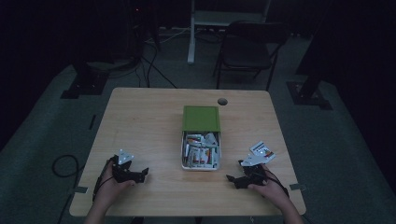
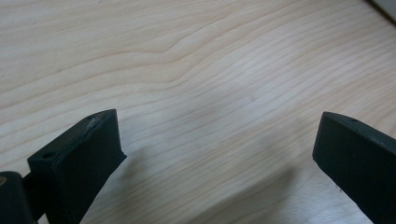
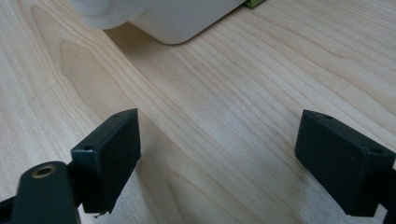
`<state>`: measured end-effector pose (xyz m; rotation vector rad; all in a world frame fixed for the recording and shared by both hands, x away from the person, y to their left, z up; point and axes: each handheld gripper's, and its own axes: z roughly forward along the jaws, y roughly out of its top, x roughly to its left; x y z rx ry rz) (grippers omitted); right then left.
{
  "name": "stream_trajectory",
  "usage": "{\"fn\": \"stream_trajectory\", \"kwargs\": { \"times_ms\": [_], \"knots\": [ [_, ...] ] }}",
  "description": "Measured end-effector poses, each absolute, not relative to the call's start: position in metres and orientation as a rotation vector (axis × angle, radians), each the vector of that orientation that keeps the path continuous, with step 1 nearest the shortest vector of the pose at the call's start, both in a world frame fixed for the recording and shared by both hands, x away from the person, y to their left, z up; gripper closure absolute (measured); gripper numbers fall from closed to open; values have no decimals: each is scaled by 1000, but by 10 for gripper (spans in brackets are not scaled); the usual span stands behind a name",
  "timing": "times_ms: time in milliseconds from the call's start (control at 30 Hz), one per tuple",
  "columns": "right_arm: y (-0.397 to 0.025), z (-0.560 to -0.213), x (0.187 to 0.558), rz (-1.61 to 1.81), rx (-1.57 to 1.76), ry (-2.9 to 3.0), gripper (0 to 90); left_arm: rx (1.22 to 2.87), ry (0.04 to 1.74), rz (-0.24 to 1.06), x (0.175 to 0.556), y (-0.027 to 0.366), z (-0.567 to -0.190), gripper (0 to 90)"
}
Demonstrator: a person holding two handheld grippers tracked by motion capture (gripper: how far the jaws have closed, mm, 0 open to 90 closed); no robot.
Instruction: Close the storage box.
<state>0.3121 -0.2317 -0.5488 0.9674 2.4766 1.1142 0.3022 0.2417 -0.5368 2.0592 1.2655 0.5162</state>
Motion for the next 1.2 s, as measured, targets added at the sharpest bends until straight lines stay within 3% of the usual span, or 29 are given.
{"fn": "stream_trajectory", "kwargs": {
  "times_ms": [500, 1200],
  "knots": [
    [-230, -533, 314, 1224, 925, 2459, 126, 2175, 1086, 494, 297, 209, -536, 16],
    [-220, -510, 316, 1344, 903, 2395, 125, 2096, 869, 483, 306, 167, -515, 42]
  ]
}}
